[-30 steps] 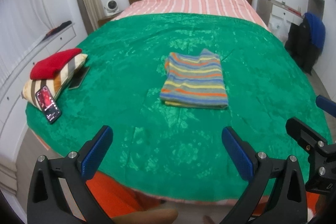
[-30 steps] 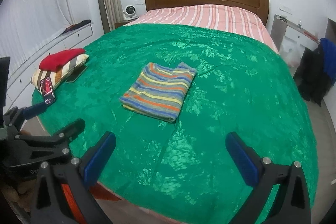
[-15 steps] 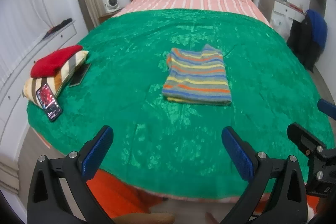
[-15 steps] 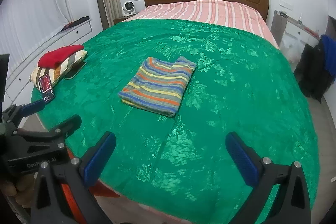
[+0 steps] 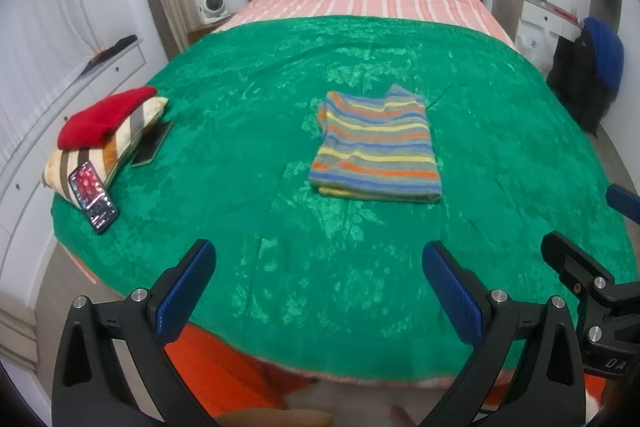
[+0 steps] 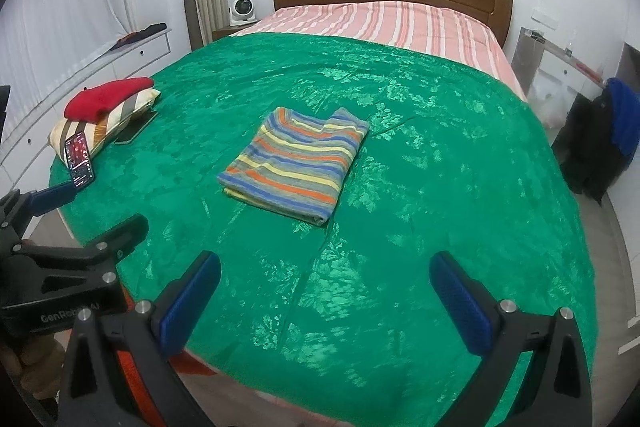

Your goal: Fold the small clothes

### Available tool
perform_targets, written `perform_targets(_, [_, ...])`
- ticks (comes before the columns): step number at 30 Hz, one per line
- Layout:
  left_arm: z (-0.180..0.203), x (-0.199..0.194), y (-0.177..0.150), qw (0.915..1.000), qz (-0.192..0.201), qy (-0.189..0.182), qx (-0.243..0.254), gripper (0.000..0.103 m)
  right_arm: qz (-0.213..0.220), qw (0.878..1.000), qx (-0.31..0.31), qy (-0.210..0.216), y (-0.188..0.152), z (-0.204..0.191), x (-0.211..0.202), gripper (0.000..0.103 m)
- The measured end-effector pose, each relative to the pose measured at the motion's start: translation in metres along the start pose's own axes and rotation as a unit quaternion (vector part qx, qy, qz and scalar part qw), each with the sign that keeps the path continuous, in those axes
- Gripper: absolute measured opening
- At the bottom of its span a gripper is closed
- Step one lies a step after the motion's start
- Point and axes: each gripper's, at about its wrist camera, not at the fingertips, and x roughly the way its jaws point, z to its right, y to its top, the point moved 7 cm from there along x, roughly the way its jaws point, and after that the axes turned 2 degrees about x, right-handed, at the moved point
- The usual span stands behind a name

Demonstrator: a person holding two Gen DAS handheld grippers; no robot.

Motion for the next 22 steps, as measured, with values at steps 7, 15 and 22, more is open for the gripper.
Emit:
perform_targets(7, [0.005, 0.005, 0.0, 1.0, -0.007, 0.003, 0.006, 0.103, -0.001, 1.0, 0.008, -0.009, 0.0, 0.009, 0.003, 0.103])
perform_targets(15, [0.007, 0.014, -0.002, 0.9998, -0.016, -0.005, 0.003, 0.103, -0.009, 1.0, 0.013, -0.01, -0.003, 0.015, 0.011, 0.103])
perform_targets(22, [0.015, 0.013, -0.001, 0.9998, -0.002, -0.012, 0.015, 0.103, -0.009, 1.0, 0.022, -0.011, -0.004, 0.021, 0.012, 0.103])
